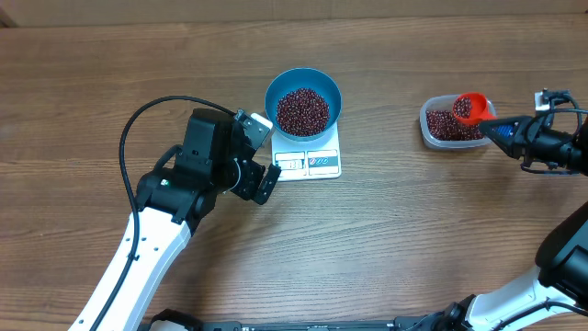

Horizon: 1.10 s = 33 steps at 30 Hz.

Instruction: Scoop item into bowl and weigh 150g on scale

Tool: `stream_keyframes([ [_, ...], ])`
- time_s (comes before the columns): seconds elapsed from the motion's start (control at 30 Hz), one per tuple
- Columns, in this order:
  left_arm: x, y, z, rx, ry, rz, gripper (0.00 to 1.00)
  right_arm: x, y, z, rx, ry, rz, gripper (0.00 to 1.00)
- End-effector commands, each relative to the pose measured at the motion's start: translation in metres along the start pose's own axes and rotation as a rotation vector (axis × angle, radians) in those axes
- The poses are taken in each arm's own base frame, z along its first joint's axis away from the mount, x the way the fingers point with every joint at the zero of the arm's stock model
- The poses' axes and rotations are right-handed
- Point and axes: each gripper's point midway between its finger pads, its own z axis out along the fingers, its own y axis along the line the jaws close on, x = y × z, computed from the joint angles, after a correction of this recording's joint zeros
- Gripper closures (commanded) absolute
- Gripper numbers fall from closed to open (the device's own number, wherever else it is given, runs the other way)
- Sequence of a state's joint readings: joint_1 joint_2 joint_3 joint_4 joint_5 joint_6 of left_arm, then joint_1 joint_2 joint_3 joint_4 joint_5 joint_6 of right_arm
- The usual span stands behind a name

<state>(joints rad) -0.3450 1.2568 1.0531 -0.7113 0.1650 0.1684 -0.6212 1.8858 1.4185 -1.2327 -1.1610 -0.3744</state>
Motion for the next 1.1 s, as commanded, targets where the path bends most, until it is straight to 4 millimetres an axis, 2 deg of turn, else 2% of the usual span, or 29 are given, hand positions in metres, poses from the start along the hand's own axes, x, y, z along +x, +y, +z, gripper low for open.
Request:
stream_keyframes([
  [0.0,-0.001,-0.001,-0.002,0.007,-0.008,0.017,0.01,-0.001,0.01,-0.001,-0.045,-0.014,-0.024,0.96],
  [0.17,-0.001,-0.001,-0.002,0.007,-0.008,0.017,0.01,0.002,0.014,0.005,-0.051,0.003,-0.031,0.96],
  [0.3,-0.001,-0.001,-0.002,0.007,-0.008,0.017,0.01,0.009,0.027,0.024,-0.065,0.058,-0.064,0.96],
  [0.5,-0.001,-0.001,-0.002,0.007,-0.008,0.017,0.0,0.016,0.066,0.065,-0.093,0.166,-0.14,0.96],
  [0.63,-0.001,-0.001,-0.002,0.007,-0.008,0.017,0.0,0.026,0.098,0.101,-0.118,0.246,-0.199,0.96],
  [0.7,-0.001,-0.001,-0.002,0.007,-0.008,0.017,0.01,0.031,0.108,0.116,-0.114,0.272,-0.216,0.96],
  [0.8,-0.001,-0.001,-0.002,0.007,-0.008,0.017,0.0,0.039,0.125,0.149,-0.083,0.311,-0.246,0.96],
  [0.87,-0.001,-0.001,-0.002,0.007,-0.008,0.017,0.0,0.047,0.143,0.172,-0.083,0.33,-0.279,0.96],
  [1.07,-0.001,-0.001,-0.002,0.007,-0.008,0.017,0.0,0.06,0.182,0.211,-0.116,0.334,-0.341,0.96],
])
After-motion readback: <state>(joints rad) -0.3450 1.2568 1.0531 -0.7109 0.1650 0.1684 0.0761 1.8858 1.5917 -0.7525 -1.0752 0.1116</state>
